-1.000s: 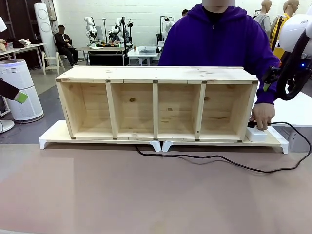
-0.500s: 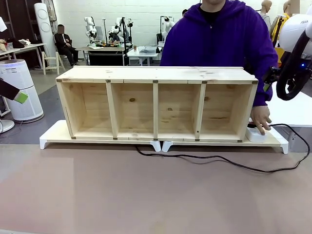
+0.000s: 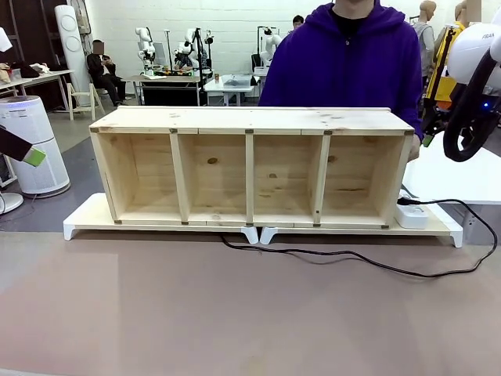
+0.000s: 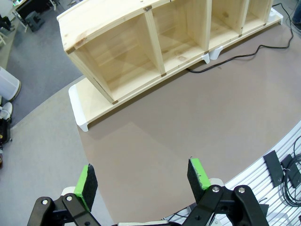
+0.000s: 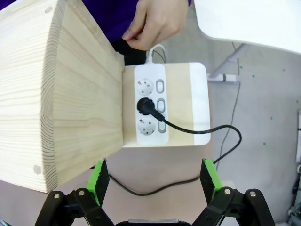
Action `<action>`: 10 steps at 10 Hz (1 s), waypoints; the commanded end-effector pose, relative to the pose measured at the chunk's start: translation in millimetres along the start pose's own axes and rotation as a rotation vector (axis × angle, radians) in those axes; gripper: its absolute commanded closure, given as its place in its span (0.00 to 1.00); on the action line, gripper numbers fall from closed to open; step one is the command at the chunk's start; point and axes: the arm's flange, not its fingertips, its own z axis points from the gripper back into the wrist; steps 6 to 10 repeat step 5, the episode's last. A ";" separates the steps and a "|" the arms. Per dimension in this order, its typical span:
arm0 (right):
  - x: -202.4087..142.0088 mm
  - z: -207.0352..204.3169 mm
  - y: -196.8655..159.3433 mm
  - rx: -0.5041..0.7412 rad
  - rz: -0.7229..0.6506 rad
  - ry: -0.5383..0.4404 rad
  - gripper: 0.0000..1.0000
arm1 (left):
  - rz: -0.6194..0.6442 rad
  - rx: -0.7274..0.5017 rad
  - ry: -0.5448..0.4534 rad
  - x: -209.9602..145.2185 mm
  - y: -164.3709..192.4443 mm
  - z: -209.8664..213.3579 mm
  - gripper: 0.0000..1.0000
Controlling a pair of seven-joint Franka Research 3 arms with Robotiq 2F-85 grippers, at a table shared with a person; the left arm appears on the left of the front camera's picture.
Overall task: Perform cable management.
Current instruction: Release the Power Cable when the human grasps it.
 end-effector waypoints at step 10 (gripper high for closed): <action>-0.4 -0.6 -0.3 0.000 -0.003 0.004 0.00 | 0.007 0.006 -0.003 1.0 1.0 -0.6 0.00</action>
